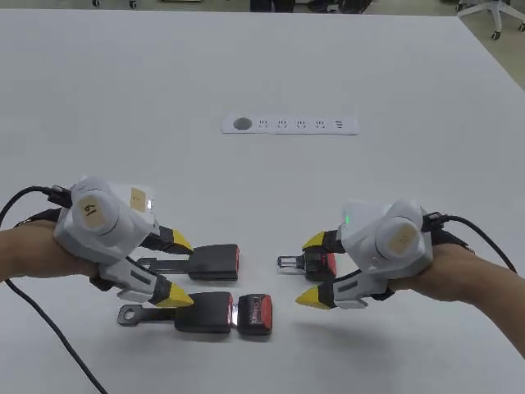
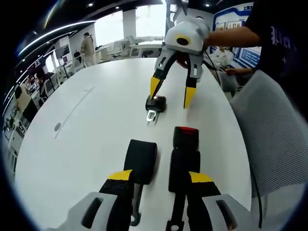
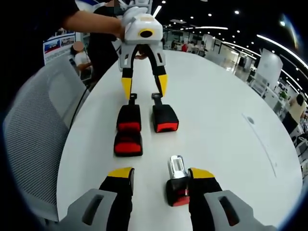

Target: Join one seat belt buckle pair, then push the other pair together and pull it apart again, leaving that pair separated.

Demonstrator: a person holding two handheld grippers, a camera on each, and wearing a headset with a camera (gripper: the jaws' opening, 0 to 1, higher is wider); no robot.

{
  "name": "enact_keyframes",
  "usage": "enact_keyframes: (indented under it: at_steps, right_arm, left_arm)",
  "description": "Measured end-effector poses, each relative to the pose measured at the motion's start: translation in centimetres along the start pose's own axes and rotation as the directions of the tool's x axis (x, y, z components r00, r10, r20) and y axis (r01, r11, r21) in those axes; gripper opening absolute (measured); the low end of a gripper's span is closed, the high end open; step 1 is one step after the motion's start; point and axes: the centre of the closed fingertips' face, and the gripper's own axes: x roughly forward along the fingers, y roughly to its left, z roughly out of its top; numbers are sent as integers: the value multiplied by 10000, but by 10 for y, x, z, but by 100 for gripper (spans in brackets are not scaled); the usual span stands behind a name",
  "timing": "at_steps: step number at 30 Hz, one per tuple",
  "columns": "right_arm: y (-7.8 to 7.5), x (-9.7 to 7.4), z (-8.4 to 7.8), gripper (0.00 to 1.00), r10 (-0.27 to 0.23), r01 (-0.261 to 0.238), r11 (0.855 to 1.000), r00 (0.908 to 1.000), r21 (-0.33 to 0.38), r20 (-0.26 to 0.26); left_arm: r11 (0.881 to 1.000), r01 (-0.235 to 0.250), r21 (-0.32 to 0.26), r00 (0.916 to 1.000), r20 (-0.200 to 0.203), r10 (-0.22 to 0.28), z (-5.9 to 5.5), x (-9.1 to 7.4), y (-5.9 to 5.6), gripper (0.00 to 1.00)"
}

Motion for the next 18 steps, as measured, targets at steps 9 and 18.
enact_keyframes:
  at_steps: [9,18]
  right_arm:
    - [-15,-6,-13,43,-26,29,9999,9995,98,-306]
    - [-26,-6,-24,42,120,-124,9999,9978,-68,-658]
  left_arm:
    - [9998,13,179,9998,-205,-9,0,9,20,44]
    - [9993,172,338,9984,-543,-153,-2,18,33,44]
